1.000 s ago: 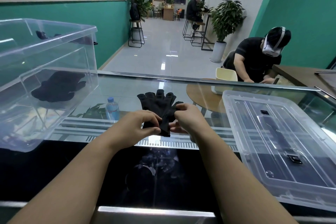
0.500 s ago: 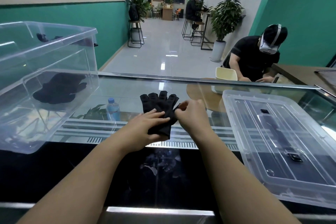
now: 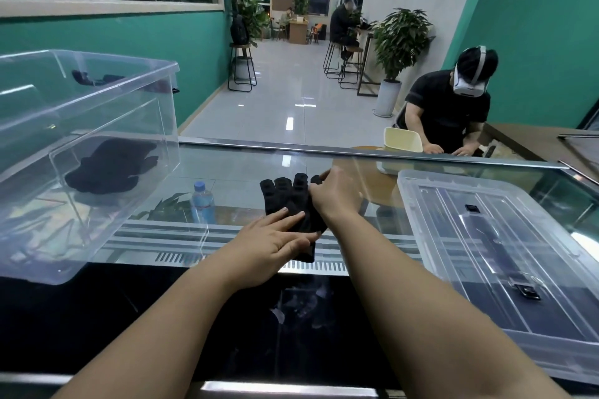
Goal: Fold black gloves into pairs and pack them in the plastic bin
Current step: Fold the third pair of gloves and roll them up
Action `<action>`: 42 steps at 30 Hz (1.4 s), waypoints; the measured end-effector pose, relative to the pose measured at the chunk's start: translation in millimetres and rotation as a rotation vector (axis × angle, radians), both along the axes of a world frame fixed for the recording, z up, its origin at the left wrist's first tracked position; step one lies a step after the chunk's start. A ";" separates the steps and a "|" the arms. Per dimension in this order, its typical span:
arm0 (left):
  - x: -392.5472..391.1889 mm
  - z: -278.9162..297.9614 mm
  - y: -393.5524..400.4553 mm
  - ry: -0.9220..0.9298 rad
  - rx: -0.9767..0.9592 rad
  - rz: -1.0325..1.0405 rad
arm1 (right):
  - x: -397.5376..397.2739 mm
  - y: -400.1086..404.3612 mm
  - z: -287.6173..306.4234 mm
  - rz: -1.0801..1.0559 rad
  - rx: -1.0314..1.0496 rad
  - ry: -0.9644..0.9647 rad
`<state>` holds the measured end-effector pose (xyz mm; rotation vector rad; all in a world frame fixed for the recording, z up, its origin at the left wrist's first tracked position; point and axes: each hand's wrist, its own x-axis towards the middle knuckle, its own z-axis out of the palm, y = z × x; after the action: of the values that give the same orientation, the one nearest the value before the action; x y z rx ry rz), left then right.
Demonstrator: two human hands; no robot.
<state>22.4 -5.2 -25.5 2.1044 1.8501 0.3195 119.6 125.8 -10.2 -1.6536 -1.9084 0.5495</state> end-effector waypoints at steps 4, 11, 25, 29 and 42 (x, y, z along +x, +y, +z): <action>3.6 -0.6 -2.3 0.026 -0.009 0.017 | 2.9 -2.2 -4.8 -0.043 0.059 -0.127; -4.3 15.6 16.9 -0.221 0.219 0.225 | 34.3 -11.3 9.0 0.039 -0.022 -0.077; 29.1 -6.3 27.0 0.097 0.063 0.189 | 43.2 -36.2 13.3 0.218 -0.277 -0.198; 33.5 -6.5 24.3 0.072 0.073 0.220 | 45.9 -43.0 11.1 0.218 -0.284 -0.039; 23.1 -1.5 28.3 -0.178 0.166 0.278 | 56.9 -56.6 2.1 0.243 -0.023 0.215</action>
<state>45.5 23.2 -27.0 1.8446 2.0682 0.7249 176.5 69.2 -8.1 -1.3235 -1.9573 0.8132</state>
